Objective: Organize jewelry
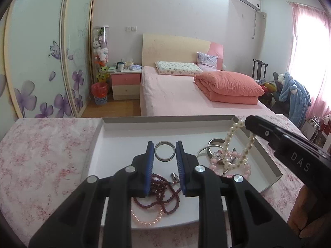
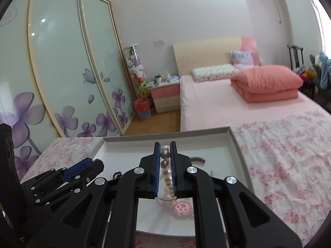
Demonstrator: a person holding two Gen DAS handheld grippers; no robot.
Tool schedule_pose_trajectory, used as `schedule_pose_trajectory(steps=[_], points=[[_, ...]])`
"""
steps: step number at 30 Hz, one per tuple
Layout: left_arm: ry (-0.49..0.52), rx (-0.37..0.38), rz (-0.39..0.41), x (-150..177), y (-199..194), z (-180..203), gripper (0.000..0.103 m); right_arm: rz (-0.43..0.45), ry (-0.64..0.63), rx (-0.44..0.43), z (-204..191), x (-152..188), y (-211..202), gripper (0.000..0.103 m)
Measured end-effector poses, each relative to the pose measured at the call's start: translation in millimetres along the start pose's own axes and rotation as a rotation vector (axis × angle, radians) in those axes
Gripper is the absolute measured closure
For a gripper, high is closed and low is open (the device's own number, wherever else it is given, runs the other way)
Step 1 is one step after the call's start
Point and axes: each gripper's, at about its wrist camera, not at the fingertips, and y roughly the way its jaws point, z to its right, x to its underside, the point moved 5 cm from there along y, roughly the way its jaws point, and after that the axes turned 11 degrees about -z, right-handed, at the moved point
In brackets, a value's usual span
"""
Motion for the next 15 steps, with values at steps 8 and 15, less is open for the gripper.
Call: schedule_pose_trajectory(steps=[8, 15], points=[[-0.1, -0.056, 0.036, -7.6, -21.9, -41.9, 0.073, 0.039, 0.05, 0.039, 17.4, 3.5, -26.3, 0.059], [-0.155, -0.091, 0.077, -4.3, -59.1, -65.2, 0.066, 0.055, 0.039, 0.045, 8.0, 9.0, -55.6, 0.05]])
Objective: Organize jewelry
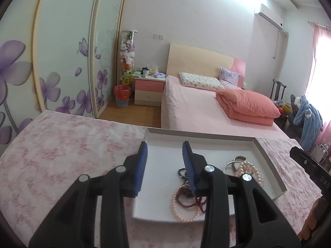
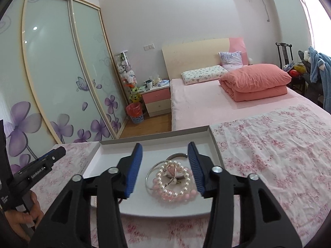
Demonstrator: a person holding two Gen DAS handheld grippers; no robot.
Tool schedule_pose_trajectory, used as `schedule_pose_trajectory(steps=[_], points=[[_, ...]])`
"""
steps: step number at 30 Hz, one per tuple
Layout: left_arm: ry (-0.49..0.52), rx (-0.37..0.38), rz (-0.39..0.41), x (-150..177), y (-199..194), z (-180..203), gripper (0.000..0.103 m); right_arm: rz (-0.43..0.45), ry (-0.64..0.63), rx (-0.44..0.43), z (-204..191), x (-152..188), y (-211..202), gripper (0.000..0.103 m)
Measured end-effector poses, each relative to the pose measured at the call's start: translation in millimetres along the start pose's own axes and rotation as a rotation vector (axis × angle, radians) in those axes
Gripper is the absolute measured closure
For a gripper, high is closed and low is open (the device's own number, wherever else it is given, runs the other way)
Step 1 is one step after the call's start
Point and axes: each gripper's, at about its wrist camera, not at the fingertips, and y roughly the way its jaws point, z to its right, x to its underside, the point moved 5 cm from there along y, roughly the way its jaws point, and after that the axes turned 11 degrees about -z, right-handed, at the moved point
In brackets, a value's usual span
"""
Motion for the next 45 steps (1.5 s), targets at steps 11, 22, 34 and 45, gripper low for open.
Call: schedule_pose_trajectory(steps=[11, 22, 34, 45], points=[[0.046, 0.007, 0.083, 40.5, -85.6, -12.3, 0.024, 0.044, -0.073, 0.009, -27.0, 36.3, -71.4, 0.012], [0.105, -0.007, 0.156, 74.7, -136.9, -4.0, 0.004, 0.129, -0.119, 0.071, -37.1, 64.6, -116.9, 0.002], [0.129, -0.06, 0.201, 112.2, -162.2, -1.3, 0.004, 0.141, -0.15, 0.09, -40.4, 94.4, -129.1, 0.002], [0.124, -0.042, 0.167, 126.4, -155.8, 1.9, 0.004, 0.15, -0.151, 0.108, -34.0, 111.6, -131.1, 0.002]])
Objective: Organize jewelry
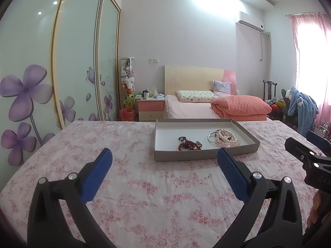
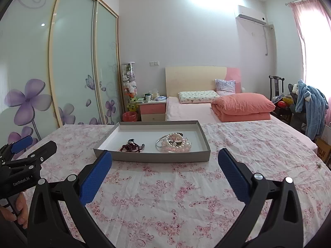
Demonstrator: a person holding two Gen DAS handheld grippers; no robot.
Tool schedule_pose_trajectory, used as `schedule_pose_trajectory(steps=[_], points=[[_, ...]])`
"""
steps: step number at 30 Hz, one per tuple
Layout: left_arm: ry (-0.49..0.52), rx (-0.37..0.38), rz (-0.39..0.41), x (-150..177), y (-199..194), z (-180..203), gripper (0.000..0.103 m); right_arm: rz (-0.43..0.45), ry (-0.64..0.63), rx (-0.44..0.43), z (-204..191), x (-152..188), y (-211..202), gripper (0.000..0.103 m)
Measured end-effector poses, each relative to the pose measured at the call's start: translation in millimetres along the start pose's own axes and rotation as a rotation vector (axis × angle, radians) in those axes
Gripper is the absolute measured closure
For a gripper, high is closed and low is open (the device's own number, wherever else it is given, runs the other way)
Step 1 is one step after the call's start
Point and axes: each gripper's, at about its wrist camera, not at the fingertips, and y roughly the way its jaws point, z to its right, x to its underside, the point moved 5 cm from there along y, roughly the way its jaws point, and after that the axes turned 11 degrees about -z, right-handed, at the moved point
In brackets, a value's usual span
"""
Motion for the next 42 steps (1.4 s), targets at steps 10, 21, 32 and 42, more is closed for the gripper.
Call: schedule_pose_trajectory(steps=[10, 21, 32, 42], points=[[-0.011, 0.013, -0.013, 8.7, 2.3, -0.6, 0.004, 0.008, 0.005, -0.008, 1.7, 5.6, -1.4, 0.002], [-0.015, 0.011, -0.017, 10.6, 3.7, -2.4, 0.004, -0.002, 0.018, -0.014, 0.2, 5.4, 1.1, 0.002], [-0.009, 0.013, -0.023, 12.1, 6.3, -2.1, 0.004, -0.01, 0.033, -0.017, 3.0, 5.7, 4.5, 0.002], [-0.011, 0.016, -0.03, 14.0, 8.2, -0.3, 0.004, -0.011, 0.035, -0.016, 2.2, 5.7, 4.7, 0.002]])
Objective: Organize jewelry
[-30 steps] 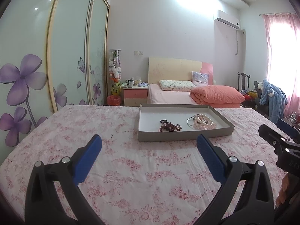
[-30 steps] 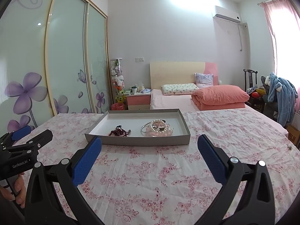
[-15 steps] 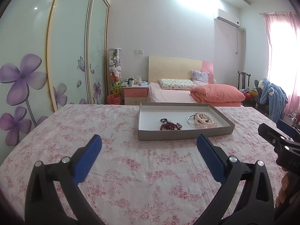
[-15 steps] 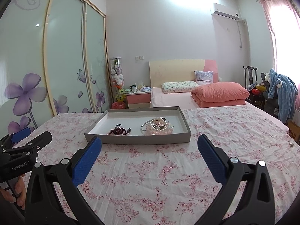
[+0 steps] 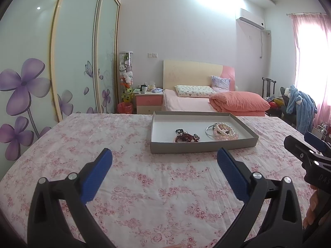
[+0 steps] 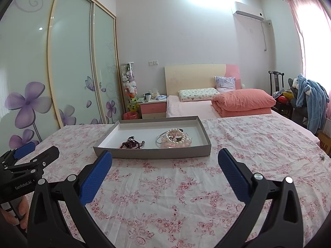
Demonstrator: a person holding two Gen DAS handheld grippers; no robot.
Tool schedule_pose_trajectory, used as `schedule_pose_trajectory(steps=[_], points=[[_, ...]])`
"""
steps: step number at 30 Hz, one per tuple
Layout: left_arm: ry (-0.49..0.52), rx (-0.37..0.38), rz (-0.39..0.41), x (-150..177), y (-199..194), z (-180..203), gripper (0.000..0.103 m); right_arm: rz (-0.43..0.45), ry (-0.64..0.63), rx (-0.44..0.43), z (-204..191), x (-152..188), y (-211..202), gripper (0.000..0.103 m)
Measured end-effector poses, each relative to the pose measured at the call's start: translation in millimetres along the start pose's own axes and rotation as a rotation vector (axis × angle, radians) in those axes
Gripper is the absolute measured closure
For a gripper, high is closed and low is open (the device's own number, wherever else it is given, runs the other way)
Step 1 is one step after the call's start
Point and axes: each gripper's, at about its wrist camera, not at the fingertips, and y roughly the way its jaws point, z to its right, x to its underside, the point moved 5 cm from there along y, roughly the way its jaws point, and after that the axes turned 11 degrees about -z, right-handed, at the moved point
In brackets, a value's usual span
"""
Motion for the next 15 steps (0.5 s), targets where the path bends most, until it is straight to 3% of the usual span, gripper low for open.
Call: schedule_pose_trajectory(steps=[15], points=[[-0.003, -0.005, -0.007, 0.0, 1.9, -0.1, 0.004, -0.003, -0.001, -0.001, -0.7, 0.2, 1.0, 0.002]])
